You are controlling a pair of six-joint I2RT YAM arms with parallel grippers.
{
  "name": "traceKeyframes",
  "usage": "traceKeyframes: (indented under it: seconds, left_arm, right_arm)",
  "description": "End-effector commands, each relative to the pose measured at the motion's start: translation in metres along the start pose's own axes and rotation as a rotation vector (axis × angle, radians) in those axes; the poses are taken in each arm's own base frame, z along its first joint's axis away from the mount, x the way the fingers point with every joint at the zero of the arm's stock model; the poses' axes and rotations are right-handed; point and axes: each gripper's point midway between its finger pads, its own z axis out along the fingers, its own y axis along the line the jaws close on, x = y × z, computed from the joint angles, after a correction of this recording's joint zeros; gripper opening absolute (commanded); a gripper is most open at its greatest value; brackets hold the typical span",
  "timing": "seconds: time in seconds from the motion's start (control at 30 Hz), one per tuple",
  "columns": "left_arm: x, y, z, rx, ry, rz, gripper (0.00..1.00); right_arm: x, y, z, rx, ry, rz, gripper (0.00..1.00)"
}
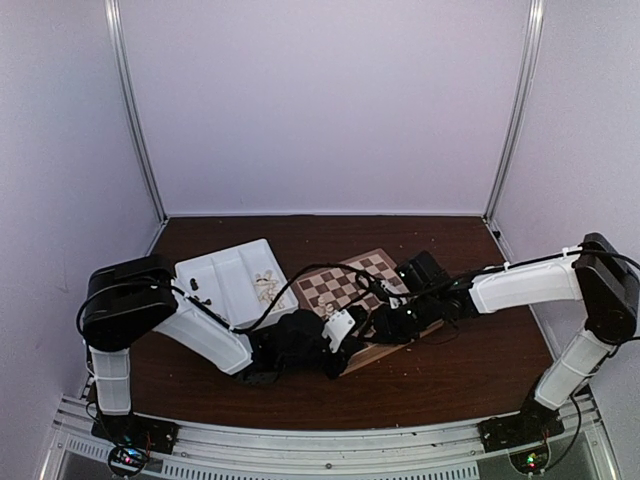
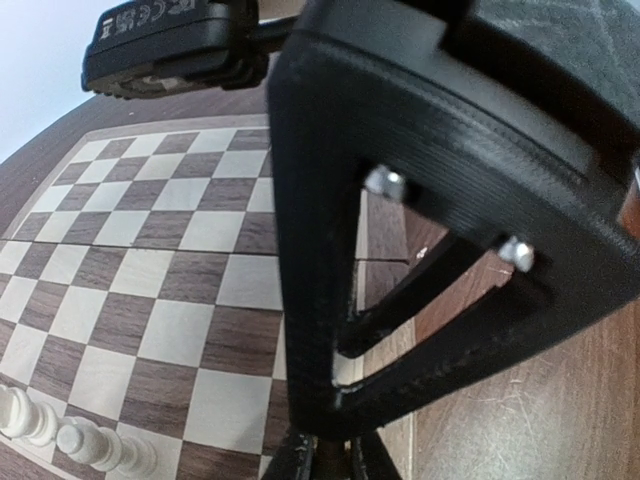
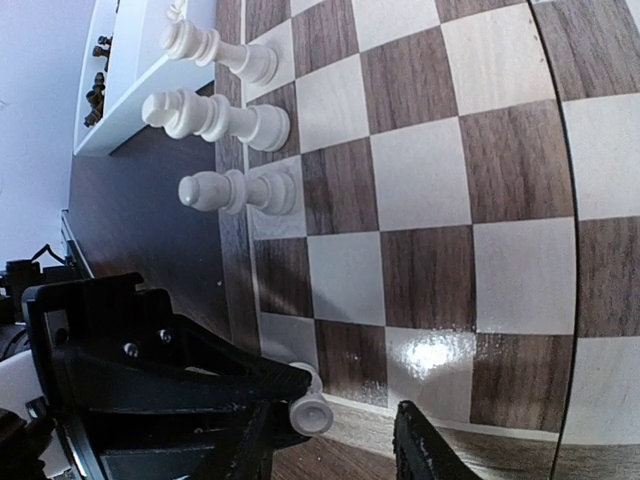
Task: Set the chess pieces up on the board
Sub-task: Place the chess piece on the chessboard.
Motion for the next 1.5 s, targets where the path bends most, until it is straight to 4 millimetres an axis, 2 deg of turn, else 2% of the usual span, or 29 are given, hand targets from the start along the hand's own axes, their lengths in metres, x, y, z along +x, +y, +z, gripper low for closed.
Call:
traceKeyframes:
  seconds: [0.0,0.37,0.7,0.87,1.07,1.17,1.33,1.47]
  left_arm:
    - [0.013,0.0,0.001,-0.016,0.018,0.02,0.12]
    - [0.023,-0.001,0.003,-0.03,0.044,0.035,0.16]
    - [0.025,-0.001,0.004,-0.038,0.055,0.042,0.2]
    - [0.024,-0.002,0.003,-0.041,0.058,0.042,0.22]
    - [0.018,0.0,-0.003,-0.053,0.052,0.021,0.3]
    - [0.016,0.003,-0.004,-0.07,0.055,0.021,0.26]
    - [0.016,0.007,-0.003,-0.1,0.061,0.003,0.1]
    - [0.019,0.006,-0.006,-0.089,0.061,-0.021,0.09]
  right_arm:
    - [-0.007,0.015,0.006,-0.072,-0.004,0.02,0.42]
    - [-0.004,0.029,0.01,-0.196,-0.001,0.095,0.3]
    - [0.002,0.022,0.005,-0.16,0.004,0.096,0.24]
    - [0.003,0.018,0.001,-0.122,0.0,0.077,0.26]
    - [-0.004,0.025,-0.012,-0.118,-0.036,0.038,0.35]
    - [-0.007,0.026,-0.019,-0.103,-0.056,0.018,0.35]
    - [-0.009,0.025,-0.031,-0.077,-0.092,-0.006,0.37]
    - [-0.007,0.022,-0.041,-0.047,-0.108,-0.025,0.37]
